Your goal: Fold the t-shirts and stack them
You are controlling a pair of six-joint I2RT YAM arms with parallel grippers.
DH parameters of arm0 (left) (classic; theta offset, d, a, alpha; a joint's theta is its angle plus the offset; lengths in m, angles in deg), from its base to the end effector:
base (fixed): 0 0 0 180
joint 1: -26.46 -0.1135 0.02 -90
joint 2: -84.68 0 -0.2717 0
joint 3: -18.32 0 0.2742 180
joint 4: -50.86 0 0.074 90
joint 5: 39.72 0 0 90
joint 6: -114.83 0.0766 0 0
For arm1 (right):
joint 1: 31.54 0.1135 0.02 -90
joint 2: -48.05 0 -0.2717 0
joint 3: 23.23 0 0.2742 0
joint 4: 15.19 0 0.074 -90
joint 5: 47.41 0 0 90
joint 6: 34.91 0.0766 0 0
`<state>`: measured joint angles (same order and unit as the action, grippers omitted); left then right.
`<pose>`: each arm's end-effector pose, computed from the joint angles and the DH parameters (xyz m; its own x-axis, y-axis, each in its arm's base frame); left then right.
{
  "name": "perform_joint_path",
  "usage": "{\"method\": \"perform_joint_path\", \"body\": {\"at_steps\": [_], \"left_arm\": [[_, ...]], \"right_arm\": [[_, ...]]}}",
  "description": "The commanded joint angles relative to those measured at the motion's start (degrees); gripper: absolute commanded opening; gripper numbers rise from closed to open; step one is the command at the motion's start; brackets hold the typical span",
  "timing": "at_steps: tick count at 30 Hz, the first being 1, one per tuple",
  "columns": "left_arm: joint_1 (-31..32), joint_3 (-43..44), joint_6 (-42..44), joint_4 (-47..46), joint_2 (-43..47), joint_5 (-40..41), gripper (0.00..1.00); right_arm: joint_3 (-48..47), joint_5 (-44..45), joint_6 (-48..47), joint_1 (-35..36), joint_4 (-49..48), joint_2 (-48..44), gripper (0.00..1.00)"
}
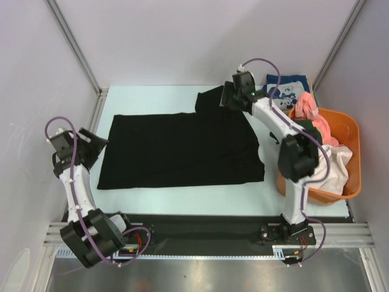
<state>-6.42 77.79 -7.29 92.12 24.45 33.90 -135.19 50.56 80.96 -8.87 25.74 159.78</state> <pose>0.2375 0.1278 0.2470 -0.2927 -0.7966 -0.5288 -0.5910 0.5855 -0.5549 0.4732 0.1862 0.2693 -0.6656 0.1903 -0.7216 0.0064 0.9684 0.2494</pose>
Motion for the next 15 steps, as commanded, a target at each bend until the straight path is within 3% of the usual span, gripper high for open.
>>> {"method": "perform_joint_path", "body": {"at_steps": [1,7,9,12,15], "left_arm": [[3.4,5.0,0.4,-5.3,-3.3,1.9,0.86],[9.8,3.0,1.1,-9.0,-4.3,2.7,0.85],[10.7,2.7,1.2,-9.8,-3.5,2.6,0.85],[12.8,2.2,1.9,-9.7,-1.4,3.1,0.85],[13.7,1.3,1.8,-10.0,-0.3,2.9,0.85]], "right_arm": [[-14.6,-5.7,-6.4,-3.1,-5.1,11.8,0.76],[-43.2,-14.1,-4.0,-9.1,-9.8,37.8,0.78],[-44.4,-18.5,-2.2,-11.0,-18.1,42.7,0.78],[-44.9,-16.0,-1.3,-12.3,-25.2,46.1,0.83],[-50.9,-16.4,0.8,-12.8,-27.1,52.0,0.86]]}}
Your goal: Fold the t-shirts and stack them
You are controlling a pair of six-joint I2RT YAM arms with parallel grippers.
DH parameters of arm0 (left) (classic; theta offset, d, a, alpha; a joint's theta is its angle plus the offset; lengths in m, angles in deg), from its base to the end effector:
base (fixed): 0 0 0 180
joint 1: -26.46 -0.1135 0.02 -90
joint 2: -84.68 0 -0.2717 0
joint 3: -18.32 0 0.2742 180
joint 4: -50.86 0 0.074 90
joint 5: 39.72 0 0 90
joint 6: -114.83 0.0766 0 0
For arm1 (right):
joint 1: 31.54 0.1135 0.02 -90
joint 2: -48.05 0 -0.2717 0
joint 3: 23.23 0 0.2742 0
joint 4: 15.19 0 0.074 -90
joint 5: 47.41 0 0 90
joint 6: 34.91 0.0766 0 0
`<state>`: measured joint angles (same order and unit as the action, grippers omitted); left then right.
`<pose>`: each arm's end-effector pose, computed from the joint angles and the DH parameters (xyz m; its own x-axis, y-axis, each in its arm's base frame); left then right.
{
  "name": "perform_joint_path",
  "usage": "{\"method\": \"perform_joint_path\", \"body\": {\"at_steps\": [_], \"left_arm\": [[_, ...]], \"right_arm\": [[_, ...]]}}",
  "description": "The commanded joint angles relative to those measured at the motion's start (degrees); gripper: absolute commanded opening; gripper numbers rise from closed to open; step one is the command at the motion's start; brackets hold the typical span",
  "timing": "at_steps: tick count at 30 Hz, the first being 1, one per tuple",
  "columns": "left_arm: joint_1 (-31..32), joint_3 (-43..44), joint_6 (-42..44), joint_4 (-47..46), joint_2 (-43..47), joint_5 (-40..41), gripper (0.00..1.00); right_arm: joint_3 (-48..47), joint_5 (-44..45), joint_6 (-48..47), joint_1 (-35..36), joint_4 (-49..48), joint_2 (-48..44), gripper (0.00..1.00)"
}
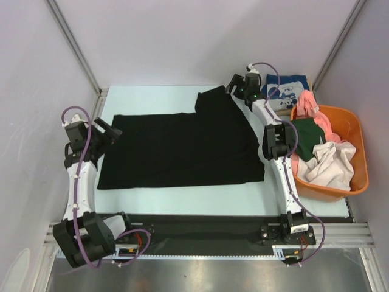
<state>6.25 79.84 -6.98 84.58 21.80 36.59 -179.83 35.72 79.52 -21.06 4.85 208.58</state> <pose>0.2800 0.0838 0.2635 -0.3772 -0.6846 -0.6237 -0.4151 0.7270 -0.5469 0.6737 0.1339 0.1243 -0.4829 0.3283 -0.8118 -0.0971 0.9013 0.4222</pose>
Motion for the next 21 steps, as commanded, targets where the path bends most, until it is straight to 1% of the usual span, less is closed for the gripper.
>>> {"method": "perform_joint_path", "body": {"at_steps": [1,4,8,11,12,15,17,18,20,21], "left_arm": [[1.2,-0.7,1.5,-2.4,2.3,0.1,0.85],[1.1,-0.3,1.0,-2.2,1.5,-0.1,0.85],[1.2,0.1,0.3,-2.2,-0.1,-1.7,0.85],[1.2,-0.3,0.3,-2.4,0.4,-1.4,0.85],[1.2,-0.4,0.3,-2.4,0.7,-1.3,0.85],[1.2,-0.4,0.3,-2.3,0.3,-1.0,0.85],[1.2,-0.3,0.4,-2.1,0.0,-1.1,0.85],[1.2,-0.3,0.4,-2.1,-0.4,-1.1,0.85],[1.2,0.3,0.4,-2.1,-1.3,-0.3,0.86],[1.1,0.9,0.6,-2.0,-1.8,0.1,0.86]], "right_arm": [[-7.9,-1.5,2.9,-0.5,-5.9,5.2,0.86],[-7.0,-2.1,4.0,-0.4,-9.0,5.6,0.88],[-7.4,-3.0,4.1,0.8,-8.5,6.1,0.88],[-7.5,-5.4,5.4,1.5,-7.8,6.3,0.8],[-7.5,-6.0,5.5,1.6,-7.6,6.3,0.77],[-7.3,-6.2,5.3,2.1,-5.5,5.9,0.59],[-6.9,-6.0,5.3,1.8,-5.3,5.7,0.53],[-6.6,-6.0,5.7,1.4,-5.4,5.6,0.46],[-6.2,-6.9,6.0,0.9,-5.6,5.6,0.36],[-6.1,-7.0,6.0,0.4,-5.4,5.4,0.25]]}}
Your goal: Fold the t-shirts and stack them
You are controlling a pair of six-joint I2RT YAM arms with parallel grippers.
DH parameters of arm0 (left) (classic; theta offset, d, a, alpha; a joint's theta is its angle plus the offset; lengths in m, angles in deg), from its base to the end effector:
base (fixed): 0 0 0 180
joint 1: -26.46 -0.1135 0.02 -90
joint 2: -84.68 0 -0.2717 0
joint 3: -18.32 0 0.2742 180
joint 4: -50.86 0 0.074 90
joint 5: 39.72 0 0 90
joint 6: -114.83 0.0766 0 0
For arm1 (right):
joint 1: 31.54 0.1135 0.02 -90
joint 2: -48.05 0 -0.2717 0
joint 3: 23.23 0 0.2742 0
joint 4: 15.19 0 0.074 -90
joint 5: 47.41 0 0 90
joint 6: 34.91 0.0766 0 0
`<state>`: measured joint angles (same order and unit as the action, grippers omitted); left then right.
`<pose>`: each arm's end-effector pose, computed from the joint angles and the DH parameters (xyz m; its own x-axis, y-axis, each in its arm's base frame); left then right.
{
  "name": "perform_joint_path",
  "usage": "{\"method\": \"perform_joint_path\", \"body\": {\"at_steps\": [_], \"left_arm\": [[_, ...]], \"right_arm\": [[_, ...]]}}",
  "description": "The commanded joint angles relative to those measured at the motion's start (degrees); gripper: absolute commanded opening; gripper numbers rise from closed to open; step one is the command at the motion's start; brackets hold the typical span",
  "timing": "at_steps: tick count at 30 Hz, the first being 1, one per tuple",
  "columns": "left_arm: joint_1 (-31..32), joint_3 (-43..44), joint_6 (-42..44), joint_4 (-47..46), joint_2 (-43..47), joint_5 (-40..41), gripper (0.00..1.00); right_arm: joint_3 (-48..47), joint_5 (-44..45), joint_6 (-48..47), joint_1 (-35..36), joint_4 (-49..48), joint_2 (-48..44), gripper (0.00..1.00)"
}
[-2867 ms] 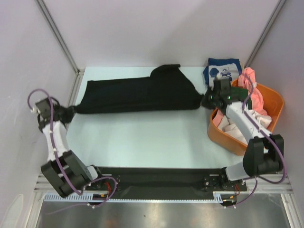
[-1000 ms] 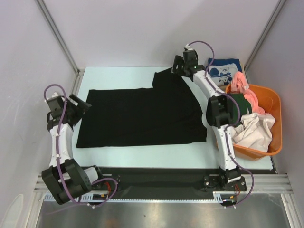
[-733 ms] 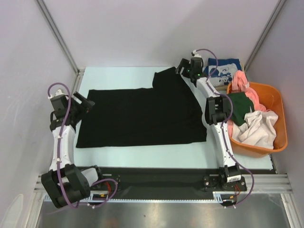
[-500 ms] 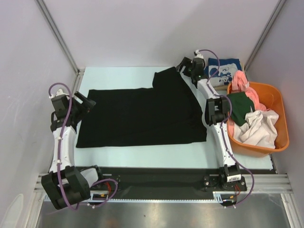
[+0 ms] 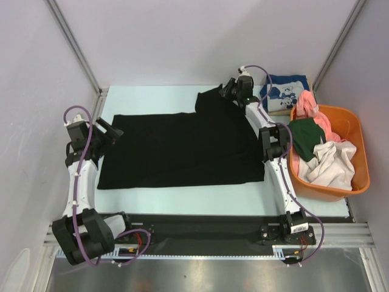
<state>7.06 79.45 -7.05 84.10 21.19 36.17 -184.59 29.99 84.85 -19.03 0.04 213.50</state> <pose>0.2828 0.0798 0.2590 -0.3949 -0.6821 -0.6155 -0.4048 0.7306 -0.5499 0.6767 0.1673 0.1130 -0.4851 0.3886 -0.7834 -0.1977 0.8240 0.5311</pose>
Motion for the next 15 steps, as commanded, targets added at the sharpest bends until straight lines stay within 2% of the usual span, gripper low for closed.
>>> {"method": "perform_joint_path", "body": {"at_steps": [1,2,3,5,8,10,14,15], "left_arm": [[0.4,2.0,0.8,-1.4,-3.2,1.3,0.86],[0.3,4.3,0.7,0.0,-4.5,2.1,0.86],[0.3,5.5,0.4,0.4,-5.8,2.2,0.86],[0.4,9.4,-0.3,1.3,-10.5,2.9,0.85],[0.5,15.9,-0.8,1.6,-16.0,5.7,0.84],[0.5,22.7,-0.5,4.1,-22.7,8.7,0.83],[1.0,32.9,1.2,3.3,-34.4,11.0,0.79],[1.3,35.7,2.0,3.9,-40.0,12.3,0.79]], "right_arm": [[-1.1,-1.4,0.7,-1.9,-0.5,0.2,0.19],[0.8,-2.0,0.7,-2.1,-1.2,-0.3,0.12],[2.1,-2.1,0.7,-2.2,-1.8,-0.9,0.01],[6.0,-2.0,0.1,-2.3,-4.8,-3.1,0.0],[5.4,-1.6,-2.2,-2.2,-3.6,-3.7,0.0],[7.0,-1.6,-4.2,-2.3,-4.3,-5.6,0.0],[14.9,-2.6,-3.0,-2.8,-8.7,-8.9,0.0],[15.7,-2.8,-2.9,-2.9,-8.9,-9.1,0.0]]}}
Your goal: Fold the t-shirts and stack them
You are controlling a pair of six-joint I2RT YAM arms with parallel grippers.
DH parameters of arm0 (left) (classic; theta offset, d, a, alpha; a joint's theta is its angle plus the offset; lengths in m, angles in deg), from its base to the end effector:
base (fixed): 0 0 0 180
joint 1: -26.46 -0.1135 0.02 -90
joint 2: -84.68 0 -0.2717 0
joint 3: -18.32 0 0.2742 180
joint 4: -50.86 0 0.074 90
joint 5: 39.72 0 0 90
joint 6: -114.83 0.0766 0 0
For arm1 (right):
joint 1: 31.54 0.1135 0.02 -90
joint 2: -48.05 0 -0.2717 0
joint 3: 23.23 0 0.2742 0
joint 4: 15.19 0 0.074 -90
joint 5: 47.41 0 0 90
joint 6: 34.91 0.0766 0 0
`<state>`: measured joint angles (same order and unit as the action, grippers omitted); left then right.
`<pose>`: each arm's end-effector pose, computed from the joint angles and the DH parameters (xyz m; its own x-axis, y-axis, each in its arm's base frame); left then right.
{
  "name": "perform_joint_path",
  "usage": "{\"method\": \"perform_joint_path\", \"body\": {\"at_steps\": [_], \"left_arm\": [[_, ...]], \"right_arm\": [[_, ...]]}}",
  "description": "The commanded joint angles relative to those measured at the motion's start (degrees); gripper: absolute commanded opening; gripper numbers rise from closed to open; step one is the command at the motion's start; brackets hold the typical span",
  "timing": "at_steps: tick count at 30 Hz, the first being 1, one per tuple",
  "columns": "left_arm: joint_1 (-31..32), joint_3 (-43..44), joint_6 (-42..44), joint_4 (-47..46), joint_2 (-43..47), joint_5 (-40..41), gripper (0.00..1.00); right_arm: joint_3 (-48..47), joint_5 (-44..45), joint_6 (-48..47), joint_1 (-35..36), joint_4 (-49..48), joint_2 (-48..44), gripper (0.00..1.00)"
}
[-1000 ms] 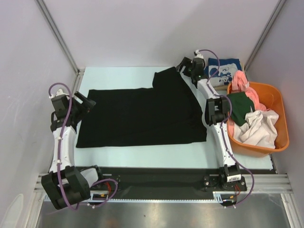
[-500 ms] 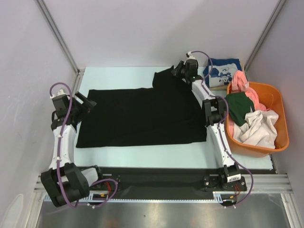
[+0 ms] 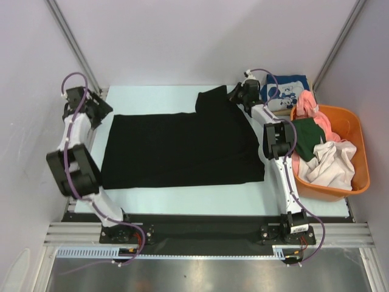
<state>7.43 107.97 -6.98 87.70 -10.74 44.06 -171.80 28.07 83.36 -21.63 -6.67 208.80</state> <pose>0.4082 0.1320 0.2548 -0.4128 -0.6967 -0.5868 -0.5487 0.7044 -0.4503 0.6696 0.1365 0.0929 -0.4950 0.3790 -0.7819 -0.1853 0.8331 0.5211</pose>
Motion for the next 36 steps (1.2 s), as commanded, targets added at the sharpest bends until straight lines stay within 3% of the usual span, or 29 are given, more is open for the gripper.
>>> {"method": "perform_joint_path", "body": {"at_steps": [1,5,10,20,27,36], "left_arm": [[1.5,10.1,2.9,1.9,-10.9,6.0,0.79],[2.3,26.5,6.9,5.1,-23.8,5.4,0.76],[3.2,37.0,11.6,6.5,-34.9,7.7,0.75],[3.4,40.3,12.6,5.9,-41.2,2.1,0.7],[3.6,41.7,11.8,6.6,-42.9,4.8,0.69],[4.4,44.5,12.0,8.1,-44.8,4.7,0.55]], "right_arm": [[3.1,-1.6,-1.4,-0.2,-2.6,-4.5,0.0],[5.3,-2.9,-1.2,-0.2,-3.7,-6.1,0.0],[8.1,-4.3,-0.3,-0.2,-5.4,-7.1,0.0],[14.1,-5.4,3.1,-1.4,-9.7,-9.4,0.0],[15.9,-7.0,5.4,-2.2,-11.4,-9.1,0.0],[16.3,-7.4,6.2,-2.4,-12.1,-9.1,0.0]]}}
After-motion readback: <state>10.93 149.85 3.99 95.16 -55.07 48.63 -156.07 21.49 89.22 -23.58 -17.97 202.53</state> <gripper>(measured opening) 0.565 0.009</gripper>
